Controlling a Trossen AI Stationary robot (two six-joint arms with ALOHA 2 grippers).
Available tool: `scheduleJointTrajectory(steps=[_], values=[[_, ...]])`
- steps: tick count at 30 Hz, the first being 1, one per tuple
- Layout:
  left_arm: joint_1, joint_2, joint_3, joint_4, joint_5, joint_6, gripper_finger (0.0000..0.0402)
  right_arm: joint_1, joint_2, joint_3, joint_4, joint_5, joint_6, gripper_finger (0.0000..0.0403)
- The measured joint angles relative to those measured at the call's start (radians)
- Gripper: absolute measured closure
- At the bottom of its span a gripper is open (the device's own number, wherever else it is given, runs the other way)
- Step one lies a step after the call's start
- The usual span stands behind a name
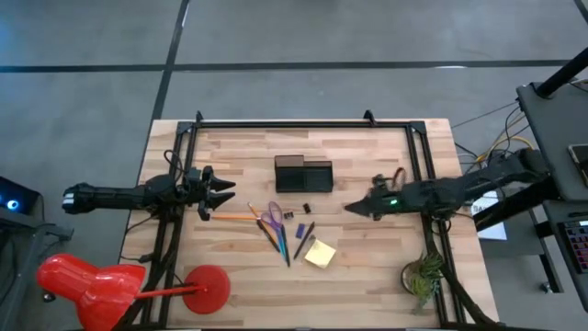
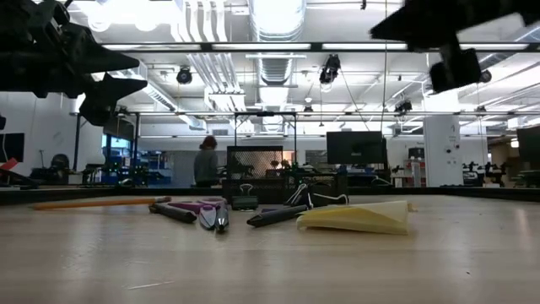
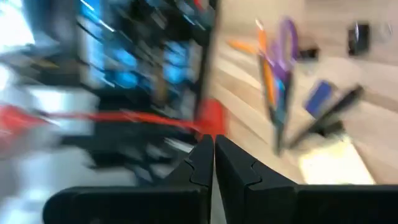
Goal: Pick and place office supplies into organizer
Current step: Put the yellow sticky note into the black desk organizer
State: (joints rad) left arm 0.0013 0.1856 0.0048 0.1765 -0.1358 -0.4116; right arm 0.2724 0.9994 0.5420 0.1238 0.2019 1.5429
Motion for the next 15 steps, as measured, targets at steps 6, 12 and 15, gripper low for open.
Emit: scheduleJointTrajectory(steps=[6,12,15], values=[[0.0,0.0,0.0,0.0,0.0,0.0,0.0226,0.102,0.306,0.196,-0.396,-0.129,0.182,0.0394],[0.0,0.002,0.0,-0.001,0.0,0.0,0.0226,0.298,0.545,0.332,-0.354,-0.032,0.478,0.0384],[0.0,0.002,0.0,0.002,0.0,0.0,0.0226,0.366,0.65,0.428,-0.413,0.047,0.661,0.0351]])
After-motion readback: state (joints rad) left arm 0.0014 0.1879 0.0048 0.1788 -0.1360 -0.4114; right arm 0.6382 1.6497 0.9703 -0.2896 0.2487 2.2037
